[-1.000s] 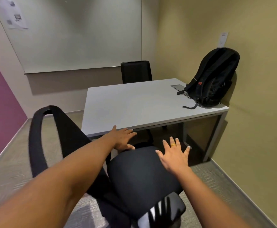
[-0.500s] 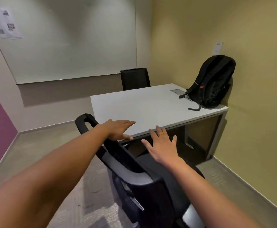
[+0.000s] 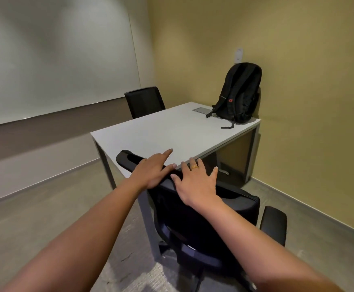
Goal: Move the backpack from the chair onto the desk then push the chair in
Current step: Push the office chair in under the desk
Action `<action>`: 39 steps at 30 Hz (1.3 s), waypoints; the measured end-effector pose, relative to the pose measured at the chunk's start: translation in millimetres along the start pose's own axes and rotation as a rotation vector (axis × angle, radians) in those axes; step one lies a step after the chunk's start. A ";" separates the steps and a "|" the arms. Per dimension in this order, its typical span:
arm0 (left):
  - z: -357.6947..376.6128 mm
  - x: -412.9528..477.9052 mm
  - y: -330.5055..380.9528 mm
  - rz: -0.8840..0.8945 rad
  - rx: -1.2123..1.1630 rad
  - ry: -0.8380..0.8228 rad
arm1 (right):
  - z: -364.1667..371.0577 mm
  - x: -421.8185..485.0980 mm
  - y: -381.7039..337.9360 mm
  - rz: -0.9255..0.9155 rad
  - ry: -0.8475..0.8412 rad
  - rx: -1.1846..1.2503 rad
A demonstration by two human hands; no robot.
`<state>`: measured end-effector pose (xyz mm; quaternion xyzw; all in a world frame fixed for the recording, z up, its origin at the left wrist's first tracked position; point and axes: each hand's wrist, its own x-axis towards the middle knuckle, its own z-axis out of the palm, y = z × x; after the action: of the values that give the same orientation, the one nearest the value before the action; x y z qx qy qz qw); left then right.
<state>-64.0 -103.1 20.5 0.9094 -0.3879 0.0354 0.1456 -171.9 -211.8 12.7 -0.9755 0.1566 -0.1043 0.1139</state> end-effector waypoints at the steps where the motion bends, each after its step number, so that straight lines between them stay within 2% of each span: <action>1: 1.5 0.2 0.3 -0.004 -0.013 0.015 | 2.3 -1.7 -0.3 0.013 0.031 -0.012; 3: 4.1 0.9 0.2 -0.010 -0.020 0.034 | 4.4 -2.5 1.2 0.024 0.087 -0.009; 7: 7.4 3.8 -0.4 -0.023 -0.059 0.061 | 3.5 0.0 6.8 0.002 0.053 0.084; 20: 21.0 2.0 28.3 -0.052 -0.089 0.236 | -5.8 0.0 43.0 -0.036 0.109 0.090; 31: 29.7 8.2 80.9 -0.131 -0.028 0.230 | -17.8 3.9 98.8 -0.036 0.104 0.099; 39: 48.5 31.2 135.2 -0.183 -0.039 0.236 | -33.4 15.9 162.1 -0.015 0.114 0.018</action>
<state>-141.5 -227.7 11.8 0.9276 -0.2840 0.1210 0.2103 -210.8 -373.3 5.9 -0.9680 0.1548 -0.1621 0.1125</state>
